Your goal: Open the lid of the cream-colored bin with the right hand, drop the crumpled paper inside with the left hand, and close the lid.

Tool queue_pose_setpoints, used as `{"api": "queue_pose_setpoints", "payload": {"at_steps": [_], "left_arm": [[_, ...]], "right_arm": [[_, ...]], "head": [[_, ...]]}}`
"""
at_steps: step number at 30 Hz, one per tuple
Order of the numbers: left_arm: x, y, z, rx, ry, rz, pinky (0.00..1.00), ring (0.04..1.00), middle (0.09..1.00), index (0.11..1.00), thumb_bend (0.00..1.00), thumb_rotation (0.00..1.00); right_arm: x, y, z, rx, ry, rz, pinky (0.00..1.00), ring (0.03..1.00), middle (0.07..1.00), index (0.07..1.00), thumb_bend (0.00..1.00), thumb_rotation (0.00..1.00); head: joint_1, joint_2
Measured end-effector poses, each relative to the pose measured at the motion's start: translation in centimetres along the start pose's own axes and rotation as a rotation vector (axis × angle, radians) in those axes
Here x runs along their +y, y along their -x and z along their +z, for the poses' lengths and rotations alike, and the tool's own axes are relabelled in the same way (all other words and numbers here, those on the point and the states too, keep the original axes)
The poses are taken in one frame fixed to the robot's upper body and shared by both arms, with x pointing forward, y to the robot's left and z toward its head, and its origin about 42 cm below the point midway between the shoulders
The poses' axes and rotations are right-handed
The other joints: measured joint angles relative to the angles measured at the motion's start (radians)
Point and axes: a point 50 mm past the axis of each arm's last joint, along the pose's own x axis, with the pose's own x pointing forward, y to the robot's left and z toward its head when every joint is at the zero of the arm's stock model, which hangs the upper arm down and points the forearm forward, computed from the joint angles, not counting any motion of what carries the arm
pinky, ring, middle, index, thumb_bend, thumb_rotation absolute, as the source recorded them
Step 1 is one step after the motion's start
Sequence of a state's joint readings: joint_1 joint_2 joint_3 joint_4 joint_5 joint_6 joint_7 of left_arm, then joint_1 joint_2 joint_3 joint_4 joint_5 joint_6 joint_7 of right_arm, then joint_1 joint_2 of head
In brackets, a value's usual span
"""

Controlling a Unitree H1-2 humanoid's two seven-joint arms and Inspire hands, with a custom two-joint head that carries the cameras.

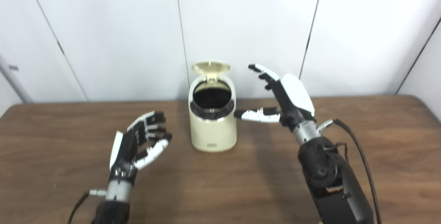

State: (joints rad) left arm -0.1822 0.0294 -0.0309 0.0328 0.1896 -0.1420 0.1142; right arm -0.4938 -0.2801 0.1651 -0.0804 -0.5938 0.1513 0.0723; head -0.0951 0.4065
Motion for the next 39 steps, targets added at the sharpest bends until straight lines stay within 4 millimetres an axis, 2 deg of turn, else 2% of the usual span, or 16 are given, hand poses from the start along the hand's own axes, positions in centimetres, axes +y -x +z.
{"api": "queue_pose_setpoints", "payload": {"at_steps": [7,16,25,34,39], "left_arm": [[-0.3,0.0,0.0,-0.006,-0.012,-0.01,0.56,0.67,0.734,0.754,0.67,0.09],[-0.4,0.0,0.0,-0.005,-0.03,-0.01,0.57,0.67,0.729,0.755,0.71,0.07],[-0.6,0.0,0.0,0.002,-0.032,-0.01,0.57,0.67,0.728,0.756,0.71,0.08],[-0.9,0.1,0.1,0.004,-0.034,-0.011,0.57,0.668,0.725,0.751,0.72,0.08],[-1.0,0.1,0.1,0.005,-0.036,-0.009,0.56,0.66,0.724,0.748,0.72,0.09]], "right_arm": [[-0.3,-2.3,0.7,-0.027,0.069,0.029,0.71,0.838,0.864,0.855,0.72,0.5],[-0.4,-4.0,1.6,-0.054,0.128,0.058,0.75,0.869,0.867,0.856,0.72,0.47],[-0.2,-5.2,2.7,-0.08,0.154,0.11,0.75,0.865,0.868,0.858,0.72,0.47],[0.3,-5.5,3.5,-0.105,0.165,0.145,0.74,0.86,0.855,0.854,0.73,0.49],[0.1,-5.2,4.9,-0.155,0.17,0.14,0.74,0.862,0.842,0.836,0.72,0.51]], "head": [[0.008,0.0],[0.017,0.006],[0.02,0.012],[0.026,0.017],[0.026,0.025]]}}
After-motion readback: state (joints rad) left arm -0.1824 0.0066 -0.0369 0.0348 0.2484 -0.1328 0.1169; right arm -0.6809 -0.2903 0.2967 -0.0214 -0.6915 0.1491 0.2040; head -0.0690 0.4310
